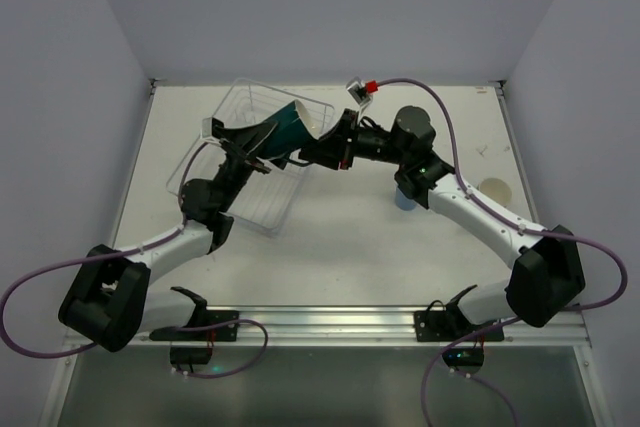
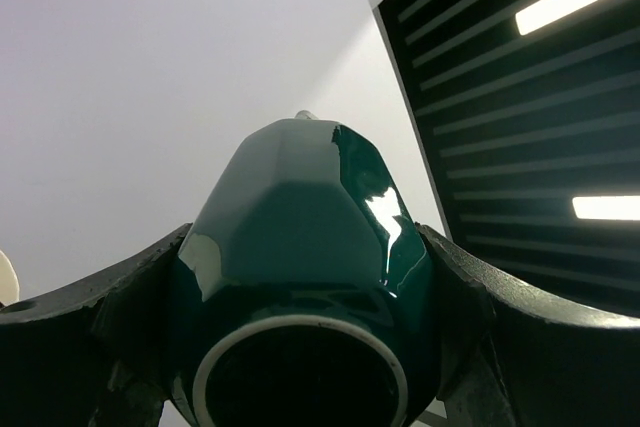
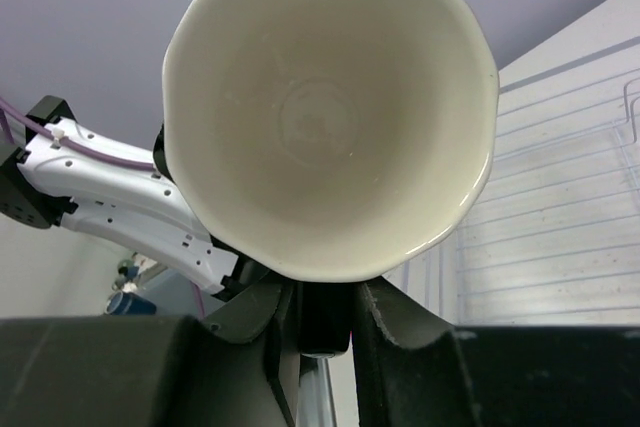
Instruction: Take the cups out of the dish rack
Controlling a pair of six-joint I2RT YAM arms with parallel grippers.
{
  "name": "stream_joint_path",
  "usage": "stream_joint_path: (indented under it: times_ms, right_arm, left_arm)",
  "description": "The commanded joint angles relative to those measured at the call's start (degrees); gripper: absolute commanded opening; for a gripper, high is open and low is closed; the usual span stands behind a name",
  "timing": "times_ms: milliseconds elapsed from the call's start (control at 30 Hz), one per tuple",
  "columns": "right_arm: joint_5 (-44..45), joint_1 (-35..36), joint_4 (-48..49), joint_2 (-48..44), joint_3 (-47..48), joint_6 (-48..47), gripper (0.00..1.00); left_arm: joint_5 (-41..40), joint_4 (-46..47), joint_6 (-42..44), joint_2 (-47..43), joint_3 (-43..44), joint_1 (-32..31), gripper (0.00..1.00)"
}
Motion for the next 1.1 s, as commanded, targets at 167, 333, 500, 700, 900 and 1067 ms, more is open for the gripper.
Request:
stream_joint_path:
  times_ms: [167,333,500,700,900,1067]
  right_arm:
    - [2.5,0.6,3.7,0.6,6.4,1.5,0.04]
    - [3.4,0.6,4.9,0.6,6.7,3.9,0.00]
    - [3.6,0.7,3.8,-1.1,6.1,4.3,0.00]
    - [4.6,0.7,-1.3,-5.0,4.2,0.5,0.00]
    - [5.8,0.7,-1.5,-8.9,1.3,-0.2,0.00]
    - [6.7,0.7,-3.2,-10.5,0.9,-0.5,0.00]
  left_arm:
    - [-0.4,17.8,1.1,-0.5,0.0,-2.7,0.00]
    - [-0.4,18.7,1.3,-0.6,-1.7,-2.9,0.00]
    - [-0.6,19.5,1.7,-1.1,-5.3,-2.8,0.16]
    - [2.7,17.0,5.4,-1.3,-5.1,-2.9,1.00]
    - [4.7,17.8,8.1,-1.4,-5.4,-2.9,1.00]
    - [6.3,20.2,8.8,-1.3,-6.3,-2.5,1.00]
